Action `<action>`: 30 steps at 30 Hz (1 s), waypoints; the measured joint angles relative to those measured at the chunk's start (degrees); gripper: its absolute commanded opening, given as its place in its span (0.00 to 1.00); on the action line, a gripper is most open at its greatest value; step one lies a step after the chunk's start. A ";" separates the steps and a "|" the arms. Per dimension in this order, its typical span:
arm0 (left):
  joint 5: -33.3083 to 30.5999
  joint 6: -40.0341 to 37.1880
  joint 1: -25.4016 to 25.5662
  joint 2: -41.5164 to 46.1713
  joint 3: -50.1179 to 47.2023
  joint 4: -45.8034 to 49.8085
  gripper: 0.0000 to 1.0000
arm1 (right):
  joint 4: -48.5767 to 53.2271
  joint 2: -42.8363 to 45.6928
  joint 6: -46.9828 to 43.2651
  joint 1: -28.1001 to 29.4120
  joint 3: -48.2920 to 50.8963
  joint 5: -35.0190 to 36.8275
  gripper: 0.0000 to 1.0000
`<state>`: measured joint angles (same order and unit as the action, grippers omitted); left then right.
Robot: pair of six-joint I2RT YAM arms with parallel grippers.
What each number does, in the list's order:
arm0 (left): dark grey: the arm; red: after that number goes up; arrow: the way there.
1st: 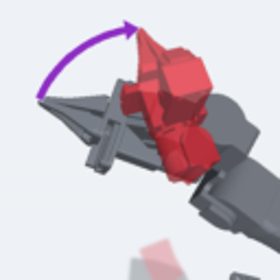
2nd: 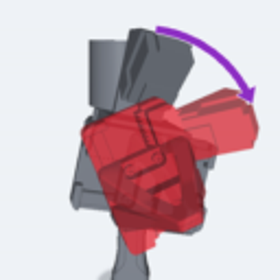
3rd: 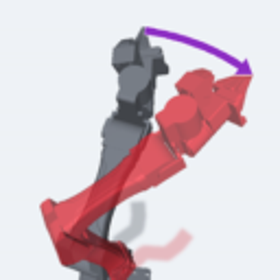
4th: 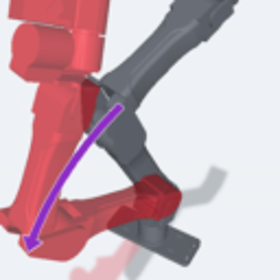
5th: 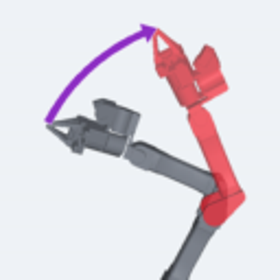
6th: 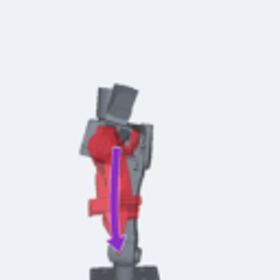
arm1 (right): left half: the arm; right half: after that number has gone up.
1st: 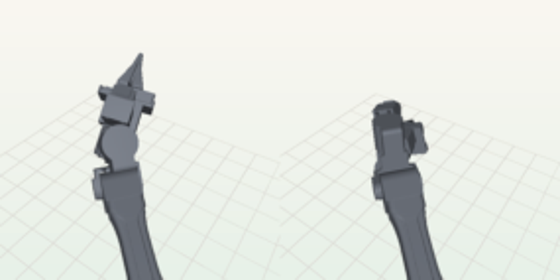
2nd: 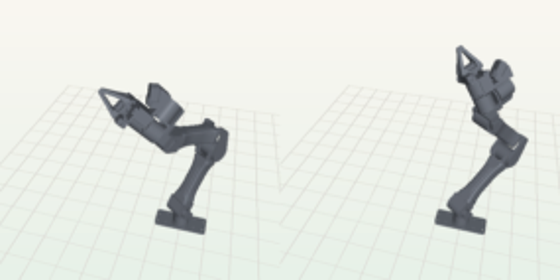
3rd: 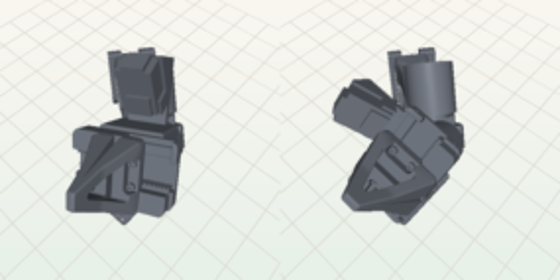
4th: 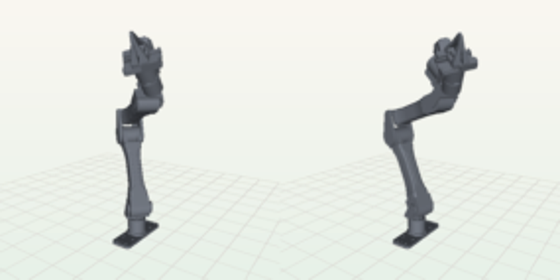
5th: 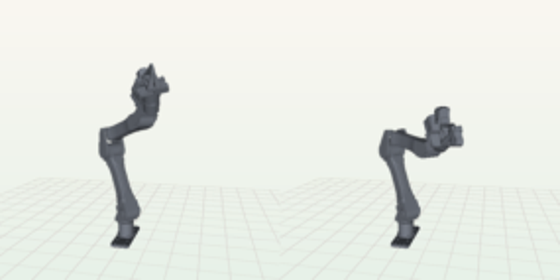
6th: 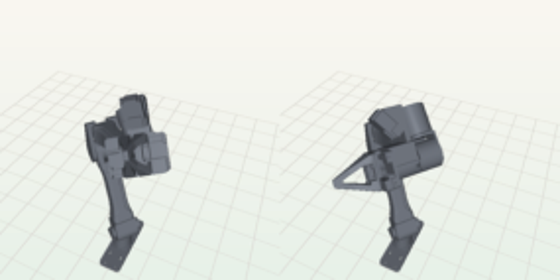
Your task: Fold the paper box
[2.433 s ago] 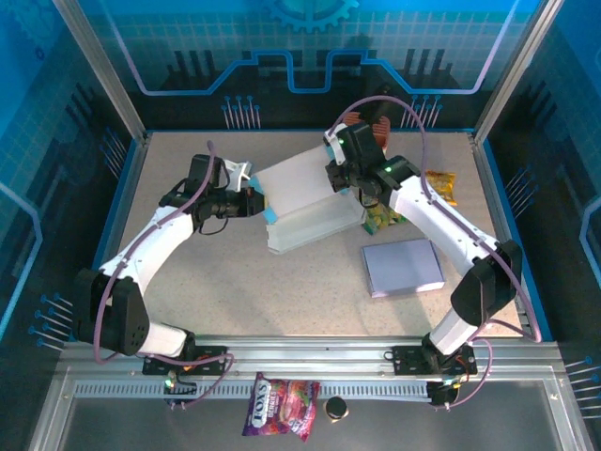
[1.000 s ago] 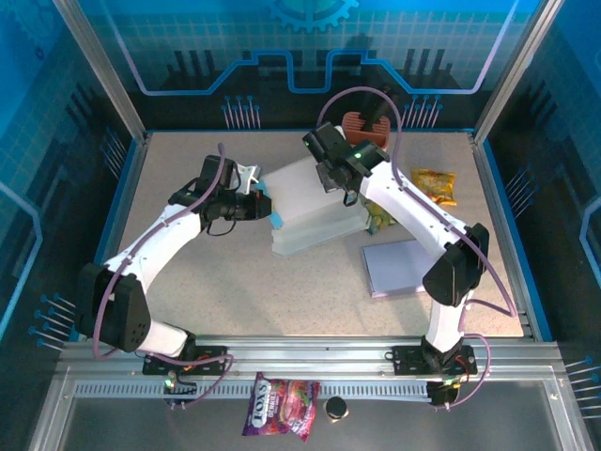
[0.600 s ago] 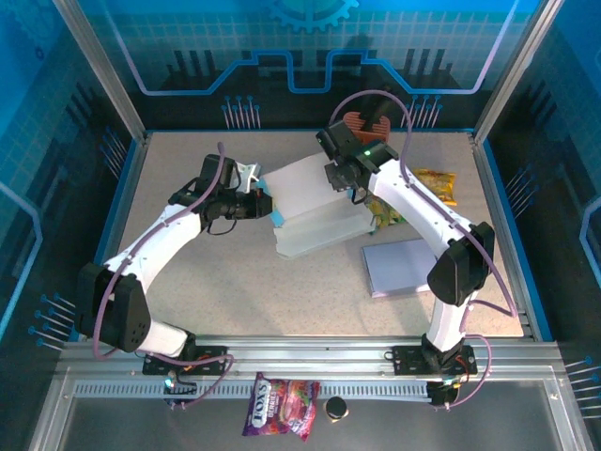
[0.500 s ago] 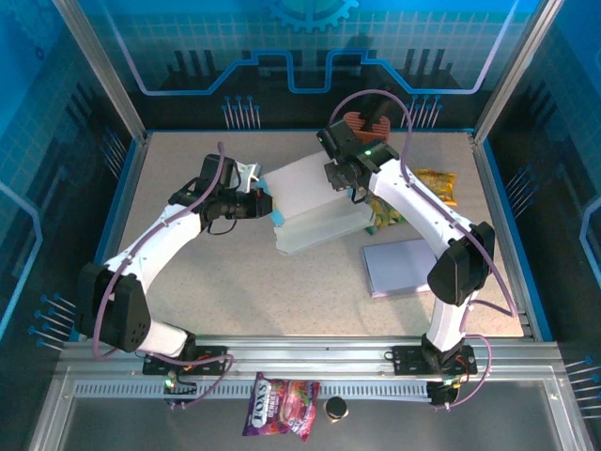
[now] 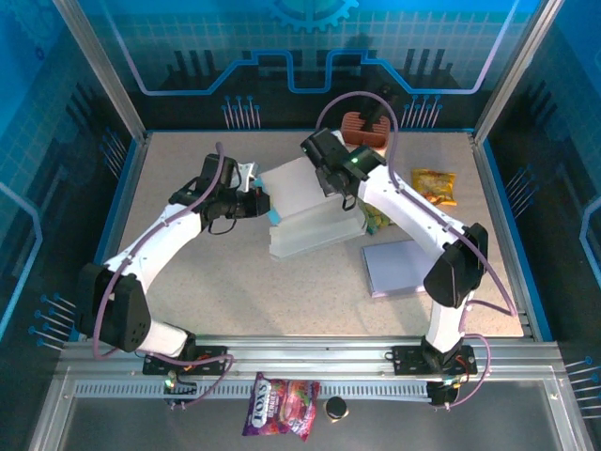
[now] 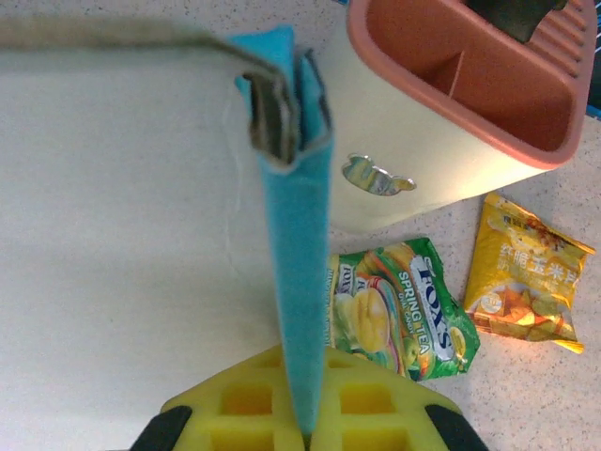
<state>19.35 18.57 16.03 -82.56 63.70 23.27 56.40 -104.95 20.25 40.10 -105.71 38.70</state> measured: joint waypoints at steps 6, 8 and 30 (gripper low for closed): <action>-6.23 2.60 1.64 -0.07 -3.61 1.44 0.07 | -0.57 0.39 6.14 4.09 7.41 2.47 0.00; -7.21 3.96 2.21 -0.11 -6.88 0.85 0.06 | -0.66 0.39 8.17 5.46 10.21 1.90 0.00; -10.56 9.90 4.33 -6.75 -17.14 -6.23 0.15 | -1.77 0.02 14.86 10.16 19.63 -4.63 0.00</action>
<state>8.80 28.47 20.36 -89.32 46.57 17.04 54.63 -104.92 35.11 50.26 -86.08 34.06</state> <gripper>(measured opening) 0.162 0.064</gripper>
